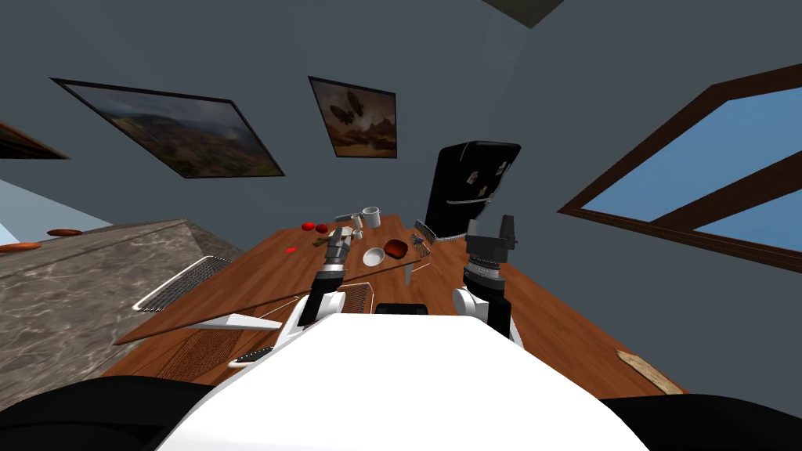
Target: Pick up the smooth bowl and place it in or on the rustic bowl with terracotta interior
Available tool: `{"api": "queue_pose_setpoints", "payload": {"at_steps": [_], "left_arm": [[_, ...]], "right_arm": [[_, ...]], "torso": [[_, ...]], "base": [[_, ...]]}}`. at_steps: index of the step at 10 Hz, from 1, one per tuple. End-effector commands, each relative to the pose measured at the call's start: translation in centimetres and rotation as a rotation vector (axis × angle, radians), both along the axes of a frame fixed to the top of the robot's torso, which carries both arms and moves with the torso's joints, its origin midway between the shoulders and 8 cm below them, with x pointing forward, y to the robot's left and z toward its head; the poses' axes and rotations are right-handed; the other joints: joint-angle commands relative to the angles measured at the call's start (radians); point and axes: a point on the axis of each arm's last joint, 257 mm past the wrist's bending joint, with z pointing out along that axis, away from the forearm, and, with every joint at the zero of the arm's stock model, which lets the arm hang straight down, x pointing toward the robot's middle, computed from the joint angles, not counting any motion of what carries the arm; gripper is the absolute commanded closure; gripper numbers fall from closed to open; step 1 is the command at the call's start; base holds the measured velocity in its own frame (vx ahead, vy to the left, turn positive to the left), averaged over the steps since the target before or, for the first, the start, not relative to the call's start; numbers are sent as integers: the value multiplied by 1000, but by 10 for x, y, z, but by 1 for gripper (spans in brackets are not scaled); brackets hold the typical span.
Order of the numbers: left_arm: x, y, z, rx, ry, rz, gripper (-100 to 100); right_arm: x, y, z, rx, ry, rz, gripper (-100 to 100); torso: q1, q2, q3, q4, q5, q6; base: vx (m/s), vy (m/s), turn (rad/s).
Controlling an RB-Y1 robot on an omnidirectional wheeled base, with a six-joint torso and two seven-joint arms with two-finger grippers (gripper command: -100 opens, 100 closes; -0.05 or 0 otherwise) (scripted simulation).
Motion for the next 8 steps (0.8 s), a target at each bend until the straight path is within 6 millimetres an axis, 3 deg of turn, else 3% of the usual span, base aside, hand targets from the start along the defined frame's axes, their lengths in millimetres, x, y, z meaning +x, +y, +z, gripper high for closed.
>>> {"api": "queue_pose_setpoints", "payload": {"at_steps": [1,8], "left_arm": [[11,-5,-20,-7,64,-10,-100],[31,-8,-70,-36,231,-17,-100]], "right_arm": [[0,0,0,0,0,0,0],[0,0,0,0,0,0,0]], "torso": [[0,0,0,0,0,0],[0,0,0,0,0,0]], "base": [[-26,-32,-53],[-12,-19,-28]]}}
